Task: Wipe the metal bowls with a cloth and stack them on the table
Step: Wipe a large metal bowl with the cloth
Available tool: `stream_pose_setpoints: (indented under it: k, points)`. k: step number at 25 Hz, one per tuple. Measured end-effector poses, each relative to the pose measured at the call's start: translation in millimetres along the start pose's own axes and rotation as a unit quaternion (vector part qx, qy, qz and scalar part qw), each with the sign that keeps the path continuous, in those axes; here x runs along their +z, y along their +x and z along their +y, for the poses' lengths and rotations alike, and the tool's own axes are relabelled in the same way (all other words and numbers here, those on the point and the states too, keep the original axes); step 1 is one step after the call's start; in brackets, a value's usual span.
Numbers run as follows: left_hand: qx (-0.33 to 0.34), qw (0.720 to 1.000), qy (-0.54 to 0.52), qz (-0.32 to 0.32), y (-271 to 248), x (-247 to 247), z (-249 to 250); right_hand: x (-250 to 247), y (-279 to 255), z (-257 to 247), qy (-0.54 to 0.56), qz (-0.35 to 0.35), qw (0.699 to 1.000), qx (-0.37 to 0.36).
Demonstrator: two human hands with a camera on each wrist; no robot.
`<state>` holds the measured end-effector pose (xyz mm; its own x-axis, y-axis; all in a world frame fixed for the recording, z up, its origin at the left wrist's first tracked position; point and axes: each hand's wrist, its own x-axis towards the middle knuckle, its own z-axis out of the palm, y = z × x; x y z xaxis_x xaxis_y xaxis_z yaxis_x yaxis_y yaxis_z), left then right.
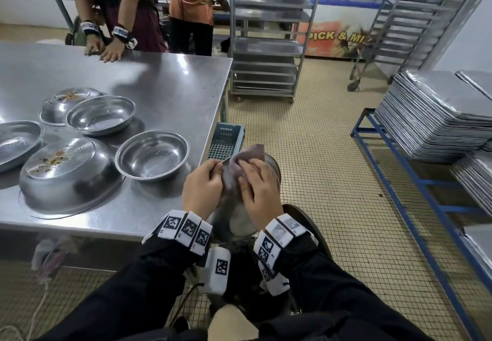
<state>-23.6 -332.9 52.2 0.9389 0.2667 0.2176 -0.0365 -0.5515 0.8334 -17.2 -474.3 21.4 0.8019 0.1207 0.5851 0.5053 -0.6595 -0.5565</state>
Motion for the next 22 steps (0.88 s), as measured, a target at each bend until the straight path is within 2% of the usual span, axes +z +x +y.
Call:
stream_pose_setpoints:
  k: [2, 4, 6, 7, 8, 10, 12, 14, 15, 16, 18, 20, 22]
  points:
    - [-0.006, 1.000, 0.008, 0.000, -1, -1, -1, 2, 3, 2, -0.008, 0.008, 1.000, 0.015]
    - [-0.031, 0.999, -0.041, 0.003, -1, -2, -10, -5, 12, 14, 0.028, 0.025, 0.990, 0.133]
    - [-0.058, 0.994, -0.093, 0.022, 2, -4, -17, -11, 13, 36, 0.058, 0.005, 0.952, 0.299]
    - [-0.066, 0.992, -0.098, 0.033, 2, -5, -18, -13, 9, 44, 0.054, -0.012, 0.936, 0.349]
    - [-0.069, 0.992, -0.096, 0.041, 3, -7, -17, -15, 5, 48, 0.041, -0.016, 0.932, 0.359]
    - [-0.069, 0.992, -0.094, 0.046, 3, -8, -16, -17, 0, 42, 0.038, 0.045, 0.951, 0.304]
    - [-0.074, 0.991, -0.102, 0.046, 3, -6, -16, -16, 4, 15, 0.064, 0.104, 0.979, 0.166]
    - [-0.068, 0.991, -0.103, 0.043, 3, -4, -13, -5, 7, -14, 0.013, 0.062, 0.998, 0.025]
    - [-0.058, 0.992, -0.103, 0.041, 3, -2, -11, 1, 8, -24, -0.036, 0.037, 0.999, -0.016]
    - [-0.050, 0.992, -0.109, 0.039, 3, -2, -8, 5, 10, -28, -0.068, 0.030, 0.997, -0.023]
    - [-0.041, 0.991, -0.119, 0.042, 3, -4, -7, 4, 17, -22, -0.071, 0.056, 0.995, 0.041]
    - [-0.050, 0.989, -0.132, 0.046, 3, -6, -10, -4, 18, -5, 0.017, 0.077, 0.983, 0.164]
    - [-0.066, 0.984, -0.160, 0.053, 4, -8, -16, -13, 10, 22, 0.129, 0.048, 0.935, 0.328]
